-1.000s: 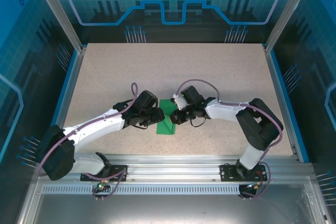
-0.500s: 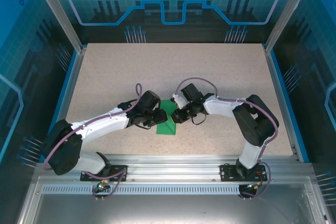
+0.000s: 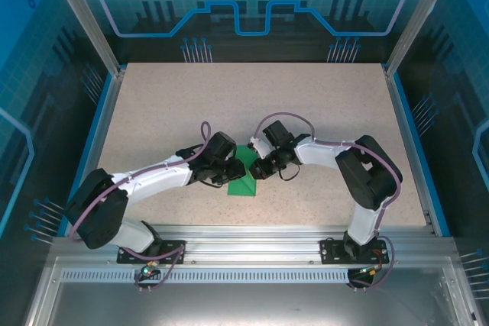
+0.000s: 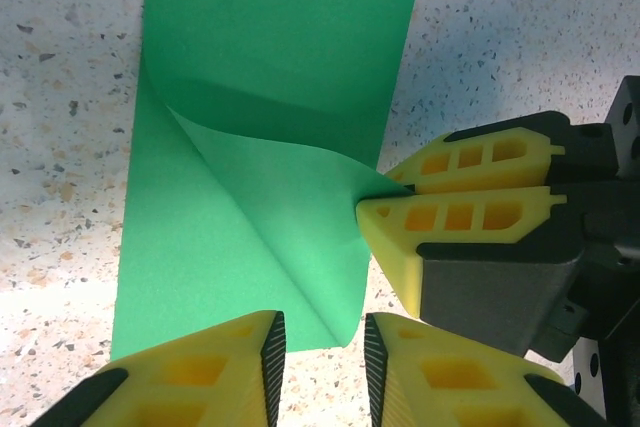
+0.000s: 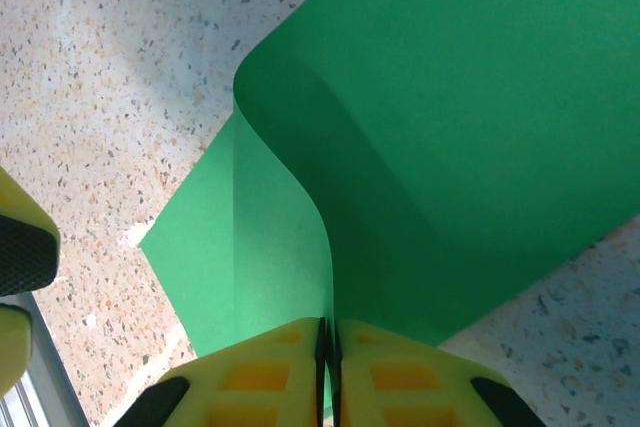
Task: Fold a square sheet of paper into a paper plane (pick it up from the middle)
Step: Fold the triangle a second time at the center of the table.
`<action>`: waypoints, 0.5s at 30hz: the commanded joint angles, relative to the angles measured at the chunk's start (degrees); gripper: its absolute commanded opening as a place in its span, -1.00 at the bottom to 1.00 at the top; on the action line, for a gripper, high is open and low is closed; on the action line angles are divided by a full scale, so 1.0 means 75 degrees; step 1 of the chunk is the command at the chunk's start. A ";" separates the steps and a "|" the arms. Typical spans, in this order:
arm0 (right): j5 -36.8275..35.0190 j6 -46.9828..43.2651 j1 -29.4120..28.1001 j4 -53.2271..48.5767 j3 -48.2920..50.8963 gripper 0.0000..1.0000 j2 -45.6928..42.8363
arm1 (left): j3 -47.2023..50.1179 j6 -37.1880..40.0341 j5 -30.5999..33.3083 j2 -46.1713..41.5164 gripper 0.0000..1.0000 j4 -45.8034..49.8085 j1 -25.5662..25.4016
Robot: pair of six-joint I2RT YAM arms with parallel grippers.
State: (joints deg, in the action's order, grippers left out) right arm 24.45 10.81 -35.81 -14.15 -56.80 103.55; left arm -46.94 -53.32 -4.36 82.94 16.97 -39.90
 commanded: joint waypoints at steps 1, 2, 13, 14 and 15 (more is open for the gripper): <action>-0.0002 -0.0134 0.0146 -0.0164 -0.0143 -0.76 0.0147 | 0.0080 -0.0223 -0.0063 0.0172 -0.40 -0.0234 0.0058; 0.0015 -0.0134 0.0146 -0.0152 -0.0143 -0.76 0.0162 | 0.0071 -0.0254 -0.0066 0.0222 -0.40 -0.0256 0.0056; 0.0148 -0.0140 0.0158 -0.0029 -0.0196 -0.75 0.0361 | 0.0014 -0.0429 -0.0028 0.0531 -0.42 -0.0569 0.0053; 0.0158 -0.0136 0.0158 0.0008 -0.0174 -0.75 0.0358 | 0.0008 -0.0436 -0.0033 0.0552 -0.42 -0.0606 0.0057; 0.0174 -0.0131 0.0158 0.0023 -0.0176 -0.75 0.0352 | 0.0012 -0.0438 -0.0028 0.0566 -0.42 -0.0639 0.0052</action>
State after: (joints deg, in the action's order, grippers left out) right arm 24.51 10.44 -35.57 -14.11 -56.80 105.38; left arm -46.92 -55.61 -4.38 86.48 13.58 -39.90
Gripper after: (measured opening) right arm 0.122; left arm 0.290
